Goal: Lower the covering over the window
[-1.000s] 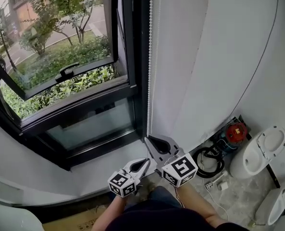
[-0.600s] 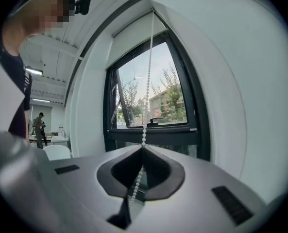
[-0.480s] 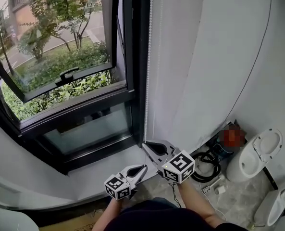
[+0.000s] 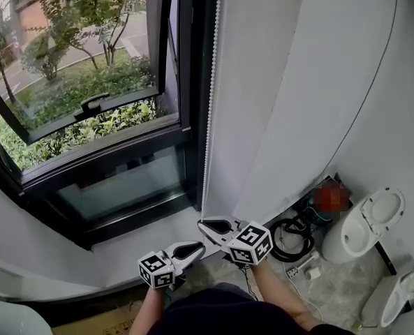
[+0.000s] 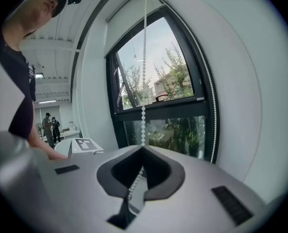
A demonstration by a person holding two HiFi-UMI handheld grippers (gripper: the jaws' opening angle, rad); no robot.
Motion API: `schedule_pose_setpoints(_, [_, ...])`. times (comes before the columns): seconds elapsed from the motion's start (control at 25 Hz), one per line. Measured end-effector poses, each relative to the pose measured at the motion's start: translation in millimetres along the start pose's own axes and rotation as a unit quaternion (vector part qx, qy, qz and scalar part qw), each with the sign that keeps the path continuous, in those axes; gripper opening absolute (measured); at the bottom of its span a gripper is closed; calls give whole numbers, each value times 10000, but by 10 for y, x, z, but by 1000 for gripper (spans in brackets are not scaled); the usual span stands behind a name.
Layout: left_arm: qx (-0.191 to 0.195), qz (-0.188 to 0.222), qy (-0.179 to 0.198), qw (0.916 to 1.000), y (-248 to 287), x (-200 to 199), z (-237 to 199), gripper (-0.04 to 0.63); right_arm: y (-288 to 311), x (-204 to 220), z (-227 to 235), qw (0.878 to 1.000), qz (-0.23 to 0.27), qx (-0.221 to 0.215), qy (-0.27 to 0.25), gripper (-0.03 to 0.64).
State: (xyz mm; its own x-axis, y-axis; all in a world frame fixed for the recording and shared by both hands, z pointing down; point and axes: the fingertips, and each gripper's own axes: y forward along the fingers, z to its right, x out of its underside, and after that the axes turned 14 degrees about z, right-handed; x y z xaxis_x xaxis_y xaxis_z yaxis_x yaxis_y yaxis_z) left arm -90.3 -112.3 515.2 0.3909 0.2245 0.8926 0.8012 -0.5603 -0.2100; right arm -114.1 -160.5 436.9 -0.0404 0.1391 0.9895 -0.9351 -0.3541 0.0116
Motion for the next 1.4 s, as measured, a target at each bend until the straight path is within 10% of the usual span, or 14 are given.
schedule_pose_setpoints(0.52, [38,684,-114,9976,-84,-501,46,121,-40,636,-172,9964,-634,-476,305,12])
schedule_pose_setpoints(1.4, [343,248,34,9991,77,-408,137,121,-365,1611,-483,9693,-2099,-1169,531,12])
